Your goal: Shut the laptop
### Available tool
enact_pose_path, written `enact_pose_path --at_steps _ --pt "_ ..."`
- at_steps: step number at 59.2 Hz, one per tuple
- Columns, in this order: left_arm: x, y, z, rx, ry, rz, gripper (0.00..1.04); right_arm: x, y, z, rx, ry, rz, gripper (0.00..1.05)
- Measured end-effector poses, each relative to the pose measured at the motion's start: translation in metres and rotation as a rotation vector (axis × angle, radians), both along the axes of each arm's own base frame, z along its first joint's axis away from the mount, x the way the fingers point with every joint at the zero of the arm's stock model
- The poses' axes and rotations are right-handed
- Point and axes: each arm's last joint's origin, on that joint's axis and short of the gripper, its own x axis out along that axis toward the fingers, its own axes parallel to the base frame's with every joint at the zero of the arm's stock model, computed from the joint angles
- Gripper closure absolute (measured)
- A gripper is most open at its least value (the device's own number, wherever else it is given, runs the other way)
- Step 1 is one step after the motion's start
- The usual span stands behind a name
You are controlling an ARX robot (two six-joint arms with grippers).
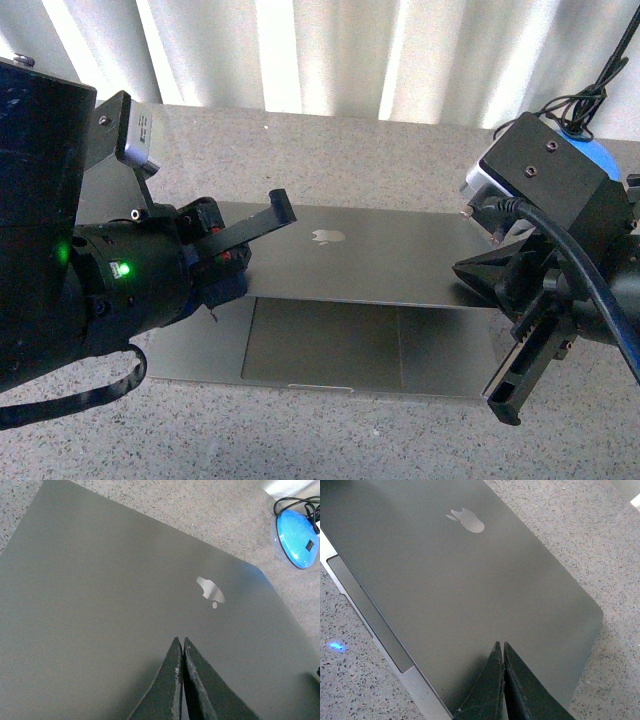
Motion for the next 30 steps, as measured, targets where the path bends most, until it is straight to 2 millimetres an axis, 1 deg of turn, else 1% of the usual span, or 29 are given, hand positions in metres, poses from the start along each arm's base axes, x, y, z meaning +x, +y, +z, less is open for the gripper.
enact_pose_path --at_steps 15,30 --pt "-0.004 0.002 -0.007 -0.017 0.024 -0.017 1.01 -0.002 -0.001 -0.004 0.000 0.014 -0.008 1.04" --pt "-0.003 0.009 -0.018 -0.030 0.062 -0.001 1.01 -0.002 -0.001 -0.018 -0.008 0.039 -0.009 1.04"
